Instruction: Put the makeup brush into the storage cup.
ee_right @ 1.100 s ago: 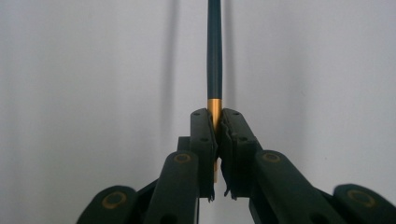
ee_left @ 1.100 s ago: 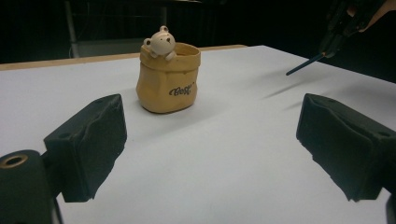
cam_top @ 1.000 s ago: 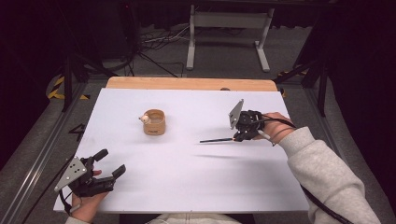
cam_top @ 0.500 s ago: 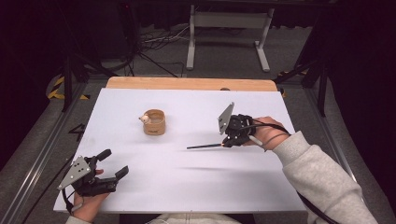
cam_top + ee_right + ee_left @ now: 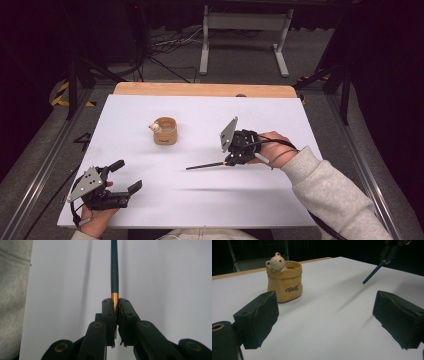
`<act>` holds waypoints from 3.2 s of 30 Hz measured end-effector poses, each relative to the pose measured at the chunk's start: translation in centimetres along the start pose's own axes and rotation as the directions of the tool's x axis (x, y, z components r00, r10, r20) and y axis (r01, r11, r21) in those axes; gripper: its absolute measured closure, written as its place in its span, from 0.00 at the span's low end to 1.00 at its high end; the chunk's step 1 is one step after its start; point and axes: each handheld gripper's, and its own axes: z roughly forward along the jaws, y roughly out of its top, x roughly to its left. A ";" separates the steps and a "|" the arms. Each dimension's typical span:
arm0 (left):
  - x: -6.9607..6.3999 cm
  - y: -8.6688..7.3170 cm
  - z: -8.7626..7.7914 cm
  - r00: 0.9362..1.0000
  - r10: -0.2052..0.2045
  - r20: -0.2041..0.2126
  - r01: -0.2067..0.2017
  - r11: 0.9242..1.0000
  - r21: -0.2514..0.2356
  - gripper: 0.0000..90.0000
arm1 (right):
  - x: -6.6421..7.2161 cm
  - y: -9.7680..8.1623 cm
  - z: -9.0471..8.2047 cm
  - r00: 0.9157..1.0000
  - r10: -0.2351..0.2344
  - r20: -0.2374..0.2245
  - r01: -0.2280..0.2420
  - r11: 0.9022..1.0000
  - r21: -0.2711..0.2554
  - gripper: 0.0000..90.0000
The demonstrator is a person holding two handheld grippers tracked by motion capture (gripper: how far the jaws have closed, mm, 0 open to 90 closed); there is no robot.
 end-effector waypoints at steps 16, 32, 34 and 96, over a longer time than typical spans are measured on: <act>-2.6 4.0 3.1 0.978 0.138 0.159 -0.158 0.980 0.120 0.09 | 0.7 2.5 0.8 0.999 -0.036 -0.033 0.036 0.999 -0.014 0.94; -4.0 8.1 6.2 0.951 0.158 0.266 -0.229 0.937 0.264 0.13 | 0.9 3.9 1.2 0.997 -0.054 -0.053 0.053 0.999 -0.008 0.94; -4.2 8.6 6.6 0.950 0.149 0.276 -0.230 0.929 0.291 0.13 | 1.0 4.0 1.3 0.997 -0.052 -0.057 0.051 0.999 -0.008 0.94; -7.7 11.3 14.4 0.892 0.170 0.418 -0.431 0.595 0.678 0.43 | 0.7 5.0 2.9 0.995 -0.051 -0.083 0.050 0.999 -0.011 0.94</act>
